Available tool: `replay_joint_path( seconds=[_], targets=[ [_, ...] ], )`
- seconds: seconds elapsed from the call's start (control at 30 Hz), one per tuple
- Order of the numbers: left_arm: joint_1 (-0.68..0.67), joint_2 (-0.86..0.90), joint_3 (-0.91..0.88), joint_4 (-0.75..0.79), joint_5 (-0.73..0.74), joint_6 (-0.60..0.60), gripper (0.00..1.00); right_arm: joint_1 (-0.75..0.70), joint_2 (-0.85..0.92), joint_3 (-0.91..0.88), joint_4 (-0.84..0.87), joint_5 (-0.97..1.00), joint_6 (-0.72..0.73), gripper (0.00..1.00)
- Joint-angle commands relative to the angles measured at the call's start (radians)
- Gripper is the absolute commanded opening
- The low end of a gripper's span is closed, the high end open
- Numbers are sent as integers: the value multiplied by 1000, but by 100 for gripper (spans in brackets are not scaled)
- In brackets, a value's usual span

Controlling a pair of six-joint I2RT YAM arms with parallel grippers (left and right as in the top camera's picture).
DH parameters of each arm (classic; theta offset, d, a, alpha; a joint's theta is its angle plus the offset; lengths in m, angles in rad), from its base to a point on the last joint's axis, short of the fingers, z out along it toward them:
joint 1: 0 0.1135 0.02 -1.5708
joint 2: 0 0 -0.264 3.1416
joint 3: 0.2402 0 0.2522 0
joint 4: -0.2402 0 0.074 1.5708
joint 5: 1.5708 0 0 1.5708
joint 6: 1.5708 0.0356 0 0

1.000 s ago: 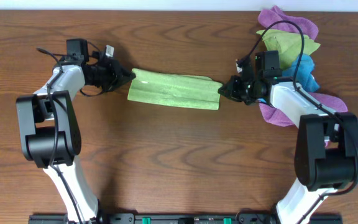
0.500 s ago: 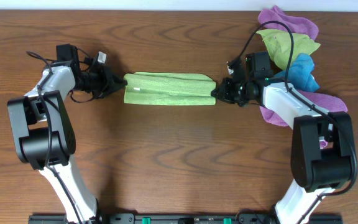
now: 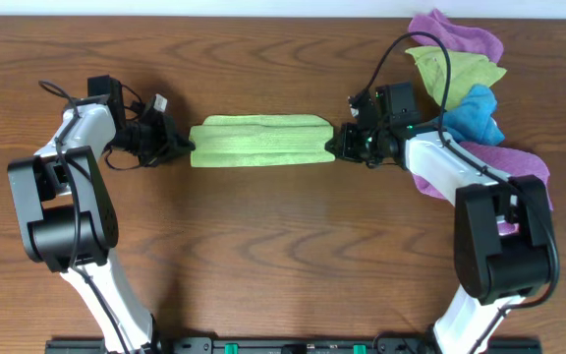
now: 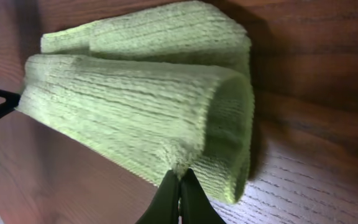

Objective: Fold the cloth

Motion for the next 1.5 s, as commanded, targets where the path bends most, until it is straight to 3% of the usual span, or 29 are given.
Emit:
replay_joint_path(
  seconds=[0.0,0.1,0.13,0.17,0.2,0.23,0.33,0.5,0.57,0.67,0.8,0.9,0.93,0.97,1.0,1.03,1.13,1.3,1.47],
  targets=[
    [2,-25,9,-7,-51,32,6,5,48,12,2,8,16,2],
    [0,-25,9,-6,-59,32,6,5,54,12,15,5,14,2],
    [0,-25,9,-4,-63,32,11,5,54,12,23,3,14,6],
    [0,-25,9,0,-63,32,46,5,54,13,30,2,14,22],
    [0,-25,10,5,-62,31,74,5,54,14,39,-9,14,43],
    [0,-25,10,10,-60,28,75,4,54,16,50,-24,14,52],
    [1,-25,22,11,-23,30,74,2,53,40,54,-50,13,65],
    [0,-31,94,-11,48,52,64,3,51,156,-35,-77,-37,64],
    [-14,-55,144,-56,47,101,59,5,51,250,-158,-69,-105,64],
    [-48,-108,178,-102,-67,152,66,5,51,341,-336,90,-134,70],
    [-88,-116,176,-118,-179,153,68,5,51,354,-430,162,-142,71],
    [-124,-109,173,-104,-182,153,55,6,51,354,-447,175,-170,68],
    [-132,-106,173,-91,-187,153,38,7,51,355,-446,196,-170,64],
    [-142,-101,173,-74,-190,152,16,8,51,359,-446,212,-174,49],
    [-153,-100,173,-64,-190,153,6,8,51,365,-448,222,-183,13],
    [-160,-100,173,-61,-197,153,6,10,51,370,-455,228,-192,1],
    [-192,-100,166,-86,-270,188,6,24,50,381,-482,311,-194,2],
    [-269,-97,110,-26,-602,202,6,47,50,383,-487,423,-197,1],
    [-304,-61,104,7,-648,192,6,47,50,383,-475,431,-200,2]
  ],
)
